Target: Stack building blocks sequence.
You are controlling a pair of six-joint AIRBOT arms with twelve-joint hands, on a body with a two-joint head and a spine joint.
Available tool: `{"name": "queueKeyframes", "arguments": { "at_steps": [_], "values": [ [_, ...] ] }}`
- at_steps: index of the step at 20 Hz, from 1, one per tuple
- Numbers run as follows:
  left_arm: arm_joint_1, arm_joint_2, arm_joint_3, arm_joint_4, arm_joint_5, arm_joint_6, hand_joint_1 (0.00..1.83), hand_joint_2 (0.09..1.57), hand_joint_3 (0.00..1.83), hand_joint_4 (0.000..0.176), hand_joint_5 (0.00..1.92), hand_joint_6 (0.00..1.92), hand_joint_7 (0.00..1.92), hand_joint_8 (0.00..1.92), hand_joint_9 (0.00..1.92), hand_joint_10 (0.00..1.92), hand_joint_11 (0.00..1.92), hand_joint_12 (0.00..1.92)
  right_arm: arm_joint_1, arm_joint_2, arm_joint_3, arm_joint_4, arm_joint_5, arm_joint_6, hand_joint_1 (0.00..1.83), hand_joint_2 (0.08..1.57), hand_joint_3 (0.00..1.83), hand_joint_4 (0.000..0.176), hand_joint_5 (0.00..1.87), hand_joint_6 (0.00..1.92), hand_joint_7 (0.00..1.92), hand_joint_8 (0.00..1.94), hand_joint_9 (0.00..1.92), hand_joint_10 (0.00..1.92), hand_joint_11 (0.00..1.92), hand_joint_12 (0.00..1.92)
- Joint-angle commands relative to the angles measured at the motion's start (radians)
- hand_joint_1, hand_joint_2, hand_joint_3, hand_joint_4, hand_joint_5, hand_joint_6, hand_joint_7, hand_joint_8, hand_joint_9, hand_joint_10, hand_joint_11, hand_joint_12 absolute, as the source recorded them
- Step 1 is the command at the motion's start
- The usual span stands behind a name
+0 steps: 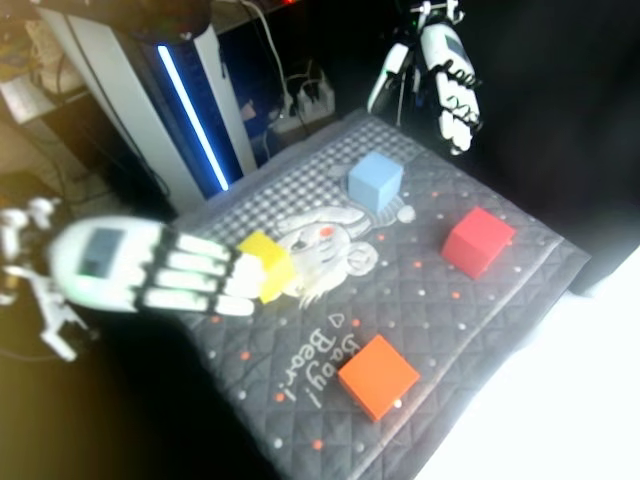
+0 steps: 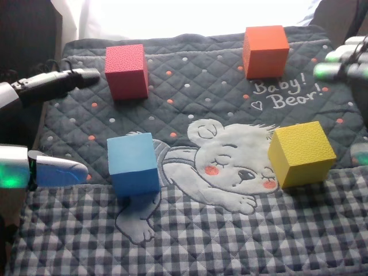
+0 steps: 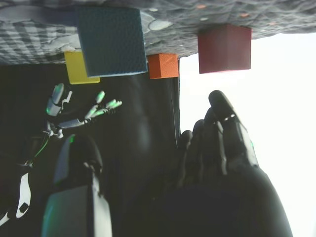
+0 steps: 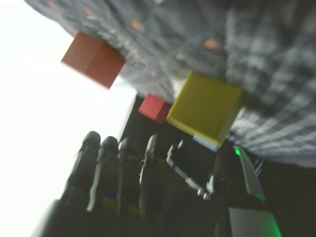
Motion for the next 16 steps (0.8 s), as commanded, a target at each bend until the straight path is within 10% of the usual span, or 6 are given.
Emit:
{"name": "queueKeyframes", "arguments": {
  "at_steps": [1, 6, 16],
  "values": [
    [-0.012, -0.003, 0.004, -0.019, -0.118, -0.007, 0.58, 0.99, 0.01, 0.106, 0.24, 0.01, 0.09, 0.00, 0.03, 0.01, 0.00, 0.39, 0.015, 0.002, -0.004, 0.024, 0.120, 0.003, 0.26, 1.19, 0.02, 0.113, 0.17, 0.00, 0.21, 0.00, 0.16, 0.01, 0.16, 0.10],
    [-0.059, -0.002, 0.008, 0.047, -0.072, -0.007, 0.71, 0.92, 0.00, 0.145, 0.20, 0.00, 0.08, 0.00, 0.06, 0.01, 0.00, 0.48, 0.015, -0.003, -0.001, 0.026, 0.113, -0.006, 0.26, 1.20, 0.00, 0.104, 0.18, 0.00, 0.22, 0.00, 0.20, 0.00, 0.19, 0.07],
    [-0.376, -0.124, 0.054, 0.538, 0.384, -0.054, 0.79, 0.73, 0.00, 0.176, 0.19, 0.01, 0.08, 0.00, 0.19, 0.02, 0.00, 1.07, 0.012, -0.012, 0.005, 0.030, 0.109, -0.006, 0.44, 1.17, 0.00, 0.165, 0.12, 0.00, 0.18, 0.00, 0.16, 0.00, 0.19, 0.05]
  ]
}}
